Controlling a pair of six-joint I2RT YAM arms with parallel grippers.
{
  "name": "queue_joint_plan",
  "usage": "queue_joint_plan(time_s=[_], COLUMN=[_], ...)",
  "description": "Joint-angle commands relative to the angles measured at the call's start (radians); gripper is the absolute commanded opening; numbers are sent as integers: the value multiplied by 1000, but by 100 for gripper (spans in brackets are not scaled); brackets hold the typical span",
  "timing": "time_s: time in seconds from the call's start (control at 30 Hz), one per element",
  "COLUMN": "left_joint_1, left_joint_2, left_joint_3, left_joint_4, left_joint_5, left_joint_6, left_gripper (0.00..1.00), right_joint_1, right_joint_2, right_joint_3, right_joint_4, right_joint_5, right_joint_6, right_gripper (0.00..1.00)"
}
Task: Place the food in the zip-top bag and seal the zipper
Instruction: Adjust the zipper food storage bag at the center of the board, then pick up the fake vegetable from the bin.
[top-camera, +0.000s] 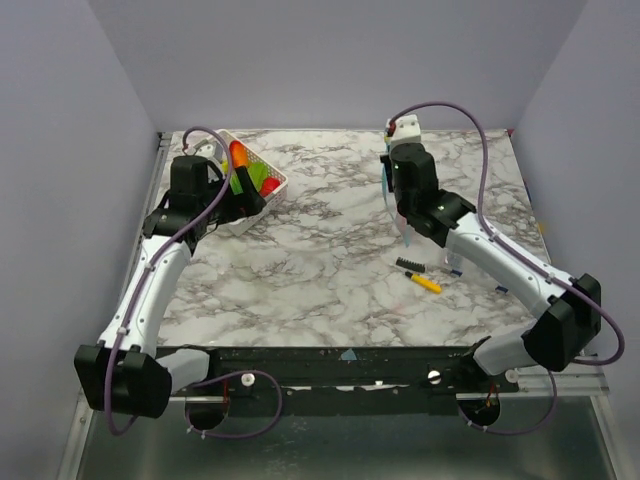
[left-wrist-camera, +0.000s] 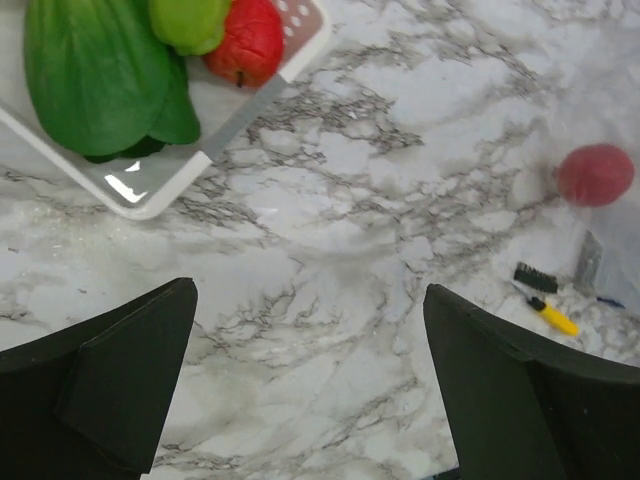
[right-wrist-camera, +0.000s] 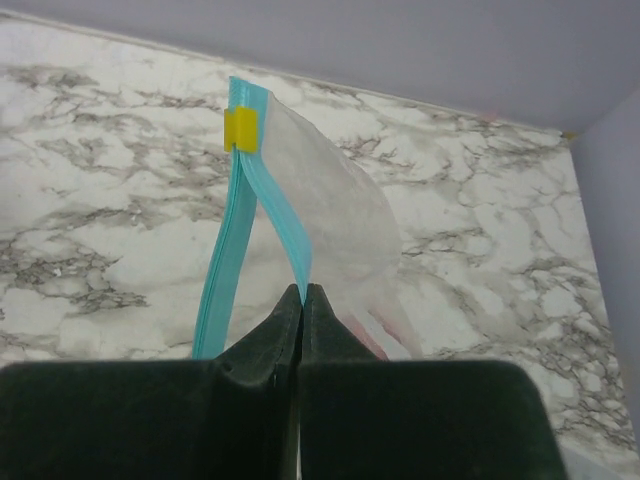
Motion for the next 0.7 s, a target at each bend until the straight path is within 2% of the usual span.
queue_joint_plan(time_s=[0.0, 0.1, 0.2, 0.27, 0.37, 0.57, 0.67], left_joint_1=[87, 117, 121, 120, 119, 117, 117], left_joint_2=[123, 303, 496, 578, 667, 757, 786], left_joint_3=[23, 156, 321, 391, 453, 521, 518], left_joint_4=[92, 48, -18, -29, -10, -66, -105], left_joint_5=[-95, -68, -120, -175, -270, -381, -385], left_joint_6=[-72, -88, -63, -52, 2, 143, 181], left_gripper=[98, 94, 87, 86, 84, 70, 71], right_joint_1=[4, 5, 4, 3, 2, 1, 2], right_joint_2=[80, 85, 65, 43, 15, -19, -16], right_joint_3=[-15, -53, -80, -97, -121, -153, -156], right_joint_4=[47, 72, 97, 114, 135, 160, 161], right_joint_5=[-107, -121, -134, -181, -209, -223, -227], right_joint_6=[30, 7, 8, 20, 28, 40, 43], right_gripper=[1, 1, 1, 1, 1, 1, 1])
